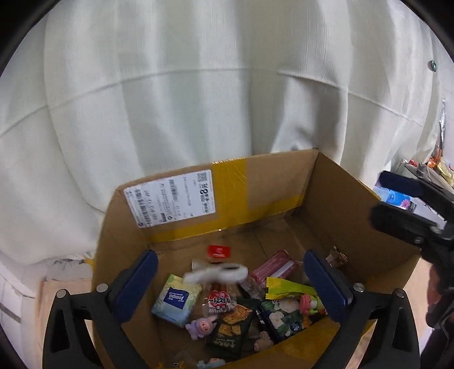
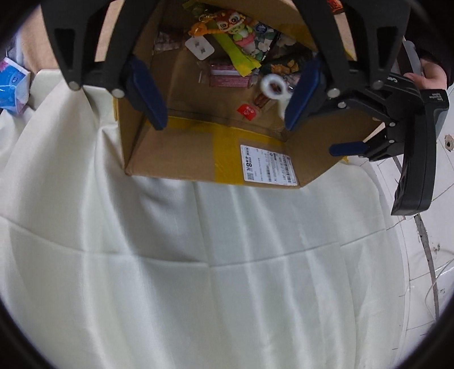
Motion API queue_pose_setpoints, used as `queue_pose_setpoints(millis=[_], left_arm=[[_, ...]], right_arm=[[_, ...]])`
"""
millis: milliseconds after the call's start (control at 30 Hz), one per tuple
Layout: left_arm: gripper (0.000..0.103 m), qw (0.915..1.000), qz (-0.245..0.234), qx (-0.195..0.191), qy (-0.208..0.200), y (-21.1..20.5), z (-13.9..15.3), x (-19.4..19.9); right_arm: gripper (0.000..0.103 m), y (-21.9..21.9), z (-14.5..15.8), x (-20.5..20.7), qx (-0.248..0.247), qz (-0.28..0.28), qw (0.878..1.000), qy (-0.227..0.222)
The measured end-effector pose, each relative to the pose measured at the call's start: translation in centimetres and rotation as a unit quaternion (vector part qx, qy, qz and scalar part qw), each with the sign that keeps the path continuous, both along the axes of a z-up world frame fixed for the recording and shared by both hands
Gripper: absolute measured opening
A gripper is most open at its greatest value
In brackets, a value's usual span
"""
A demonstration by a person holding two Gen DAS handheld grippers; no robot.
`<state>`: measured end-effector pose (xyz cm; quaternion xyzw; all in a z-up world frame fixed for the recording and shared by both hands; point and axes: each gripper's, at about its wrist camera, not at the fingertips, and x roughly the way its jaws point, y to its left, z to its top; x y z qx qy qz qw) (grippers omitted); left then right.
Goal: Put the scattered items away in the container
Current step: 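Withdraw both tools and move the right tool toward the orange sausage snack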
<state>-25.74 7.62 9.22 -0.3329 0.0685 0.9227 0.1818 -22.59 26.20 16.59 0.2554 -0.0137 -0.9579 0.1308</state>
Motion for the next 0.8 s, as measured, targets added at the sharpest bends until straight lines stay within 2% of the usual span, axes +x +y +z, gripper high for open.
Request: queue_pose_setpoints(millis=[100, 300, 467, 800], left_arm=[[0.103, 0.9999, 0.007, 0.006, 0.007, -0.3, 0.6, 0.4], [0.103, 0.9994, 0.020, 0.009, 0.027, -0.8, 2.2, 2.4], [0.103, 0.9986, 0.021, 0.011, 0.046, -1.2, 4.1, 5.0], [0.103, 0.9938, 0.041, 0.031, 0.099, -3.1, 6.6, 12.1]], right_arm=[[0.103, 0.3, 0.9, 1.3, -0.006, -0.004, 1.000, 0.022], [0.103, -0.5, 3.0, 3.9, 0.018, 0.009, 0.998, 0.054], [0.103, -1.3, 4.3, 6.1, 0.019, 0.018, 0.997, 0.071], [0.103, -2.6, 6.1, 11.7, -0.008, 0.038, 0.995, 0.090]])
